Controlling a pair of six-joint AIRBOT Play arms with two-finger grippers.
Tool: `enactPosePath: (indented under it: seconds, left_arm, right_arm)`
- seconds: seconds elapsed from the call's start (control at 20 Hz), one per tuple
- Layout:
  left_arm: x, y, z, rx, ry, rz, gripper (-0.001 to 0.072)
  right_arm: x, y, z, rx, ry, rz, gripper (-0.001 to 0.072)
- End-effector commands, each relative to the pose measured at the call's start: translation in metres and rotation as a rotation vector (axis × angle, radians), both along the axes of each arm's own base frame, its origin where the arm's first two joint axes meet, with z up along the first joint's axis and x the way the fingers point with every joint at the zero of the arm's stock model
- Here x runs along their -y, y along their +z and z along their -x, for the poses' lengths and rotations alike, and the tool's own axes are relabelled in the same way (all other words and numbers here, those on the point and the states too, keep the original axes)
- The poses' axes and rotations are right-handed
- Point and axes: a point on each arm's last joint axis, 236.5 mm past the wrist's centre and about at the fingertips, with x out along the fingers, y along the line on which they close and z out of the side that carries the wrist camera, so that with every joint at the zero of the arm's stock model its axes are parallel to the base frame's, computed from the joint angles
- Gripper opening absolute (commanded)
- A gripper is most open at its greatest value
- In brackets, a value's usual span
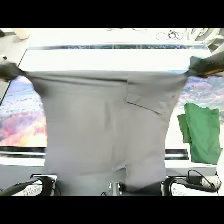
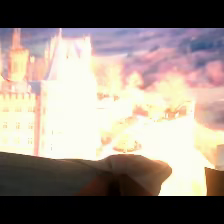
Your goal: Fold the shirts.
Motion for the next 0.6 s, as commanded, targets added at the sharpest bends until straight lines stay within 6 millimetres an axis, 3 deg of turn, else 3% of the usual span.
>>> enactPosePath:
  seconds: [0.0,0.1,0.2,0.3,0.4,0.45,0.55]
  left_arm:
    - [-0.003,-0.123,-0.033,-0.223,0.019,0.079,0.0027]
    - [-0.006,-0.150,-0.059,-0.196,0.056,0.112,0.0028]
    - [-0.009,-0.158,-0.087,-0.130,0.101,0.151,0.0028]
    - [-0.009,-0.162,-0.107,-0.079,0.137,0.194,0.0029]
    - [-0.007,-0.166,-0.107,-0.089,0.136,0.209,0.0030]
    - [-0.007,-0.163,-0.100,-0.112,0.099,0.198,0.0029]
    - [0.000,-0.156,-0.062,-0.233,-0.055,0.164,0.0028]
  right_arm:
    - [-0.035,-0.114,-0.062,-0.128,-0.032,-0.045,0.0027]
    - [-0.049,-0.143,-0.097,-0.072,-0.080,-0.083,0.0028]
    - [-0.050,-0.158,-0.125,-0.006,-0.147,-0.119,0.0028]
    - [-0.047,-0.167,-0.142,0.031,-0.210,-0.146,0.0028]
    - [-0.048,-0.169,-0.137,0.011,-0.192,-0.137,0.0027]
    - [-0.047,-0.163,-0.125,-0.020,-0.144,-0.104,0.0027]
    - [-0.038,-0.152,-0.081,-0.139,-0.028,0.004,0.0028]
